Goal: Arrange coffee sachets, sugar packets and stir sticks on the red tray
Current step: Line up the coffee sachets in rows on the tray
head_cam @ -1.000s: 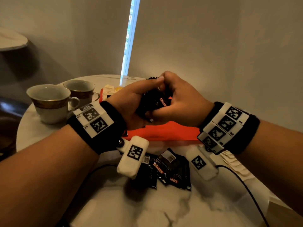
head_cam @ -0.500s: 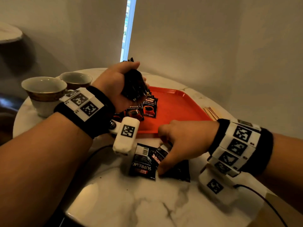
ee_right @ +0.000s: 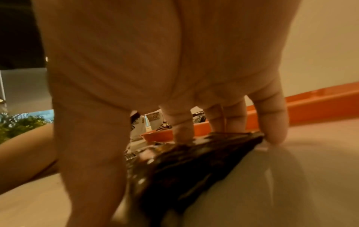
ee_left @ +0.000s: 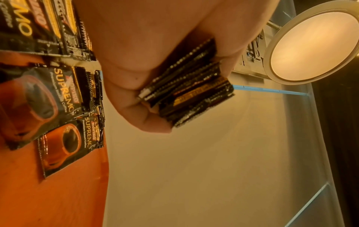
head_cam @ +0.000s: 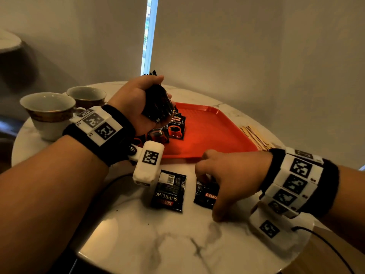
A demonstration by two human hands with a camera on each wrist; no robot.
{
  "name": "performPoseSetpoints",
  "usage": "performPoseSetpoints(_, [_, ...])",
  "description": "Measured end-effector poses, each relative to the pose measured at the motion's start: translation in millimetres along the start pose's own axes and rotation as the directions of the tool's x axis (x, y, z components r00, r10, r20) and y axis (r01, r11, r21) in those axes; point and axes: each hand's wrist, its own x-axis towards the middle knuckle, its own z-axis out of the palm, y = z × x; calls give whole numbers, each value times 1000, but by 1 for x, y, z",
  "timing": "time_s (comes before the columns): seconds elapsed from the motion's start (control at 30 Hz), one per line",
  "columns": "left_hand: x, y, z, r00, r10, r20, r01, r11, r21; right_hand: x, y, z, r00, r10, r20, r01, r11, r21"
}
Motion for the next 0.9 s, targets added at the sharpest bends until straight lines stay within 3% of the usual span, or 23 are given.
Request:
performPoseSetpoints(0.3, [0, 2, -3, 1000, 0, -32, -1, 999, -52, 8, -13, -3, 990, -90, -112, 92, 996, 10])
performPoseSetpoints(0.47, [1, 4, -5, 998, 18, -54, -21, 998, -59, 12, -30, -13, 936, -228, -269, 250, 967, 52])
performPoseSetpoints(0.63, [2, 7, -8, 998, 13, -56, -17, 998, -61, 25, -46, -7, 950, -244, -197, 237, 970, -59])
performPoseSetpoints(0.9, [4, 8, -10, 999, 24, -40, -27, 998, -56, 31, -47, -5, 967, -215, -139, 224, 973, 55])
